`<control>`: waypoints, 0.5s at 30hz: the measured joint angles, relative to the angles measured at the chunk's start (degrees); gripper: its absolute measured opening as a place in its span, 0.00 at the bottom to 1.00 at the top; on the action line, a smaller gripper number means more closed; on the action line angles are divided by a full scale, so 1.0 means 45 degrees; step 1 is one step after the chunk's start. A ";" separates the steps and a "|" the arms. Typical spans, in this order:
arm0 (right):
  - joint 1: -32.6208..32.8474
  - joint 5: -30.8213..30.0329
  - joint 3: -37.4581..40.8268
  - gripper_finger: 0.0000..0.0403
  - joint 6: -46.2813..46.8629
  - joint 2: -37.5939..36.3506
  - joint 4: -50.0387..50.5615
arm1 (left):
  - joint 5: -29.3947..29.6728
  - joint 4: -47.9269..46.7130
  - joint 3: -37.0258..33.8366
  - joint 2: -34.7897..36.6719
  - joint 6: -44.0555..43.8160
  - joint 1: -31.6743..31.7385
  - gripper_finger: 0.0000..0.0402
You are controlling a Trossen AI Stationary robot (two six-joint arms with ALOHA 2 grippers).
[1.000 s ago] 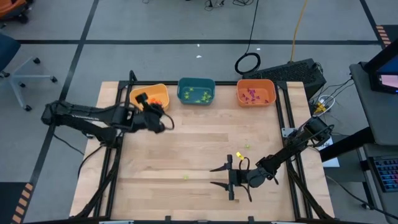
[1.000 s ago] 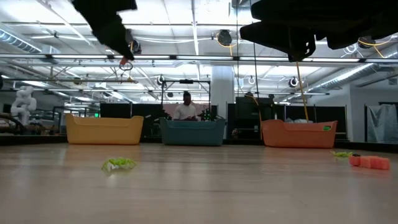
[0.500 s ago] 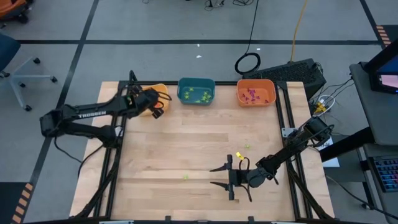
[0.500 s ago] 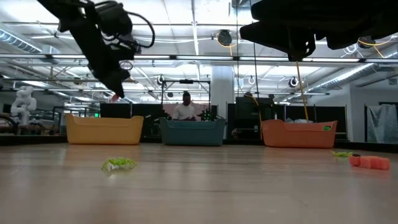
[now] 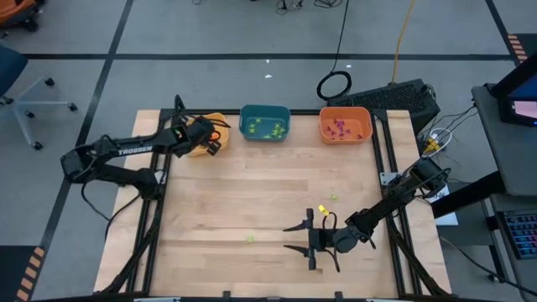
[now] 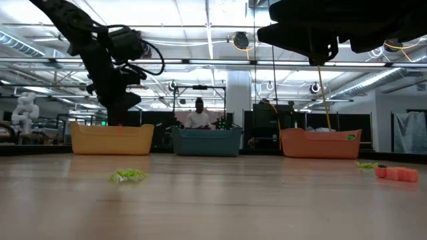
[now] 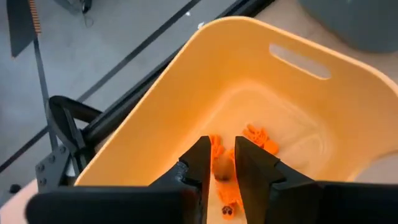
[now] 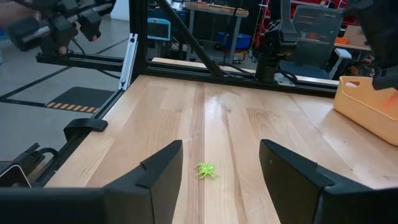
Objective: Sort Halloween decoration
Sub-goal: Put the orange skeleton toy into the yellow bin, then put the green spider toy into the blue bin
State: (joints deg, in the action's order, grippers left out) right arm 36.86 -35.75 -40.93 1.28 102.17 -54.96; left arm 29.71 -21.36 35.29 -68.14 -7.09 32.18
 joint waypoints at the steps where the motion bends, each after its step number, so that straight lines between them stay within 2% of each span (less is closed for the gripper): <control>1: 0.0000 0.0000 0.0000 0.49 0.0000 0.0000 0.0000 | 0.0005 0.0106 0.0000 -0.0126 -0.0024 0.0019 0.17; 9: 0.0000 0.0000 0.0000 0.49 -0.0009 0.0000 0.0005 | 0.0015 0.0291 0.0005 -0.1039 -0.0019 0.0019 0.19; 15: -0.0005 0.0002 0.0000 0.49 -0.0100 0.0000 0.0010 | -0.0129 0.0156 0.0039 -0.0242 -0.0014 -0.0520 0.19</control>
State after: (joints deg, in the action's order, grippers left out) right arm 36.84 -35.74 -40.93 0.83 102.17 -54.92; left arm 29.13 -20.66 35.46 -69.23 -7.16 29.85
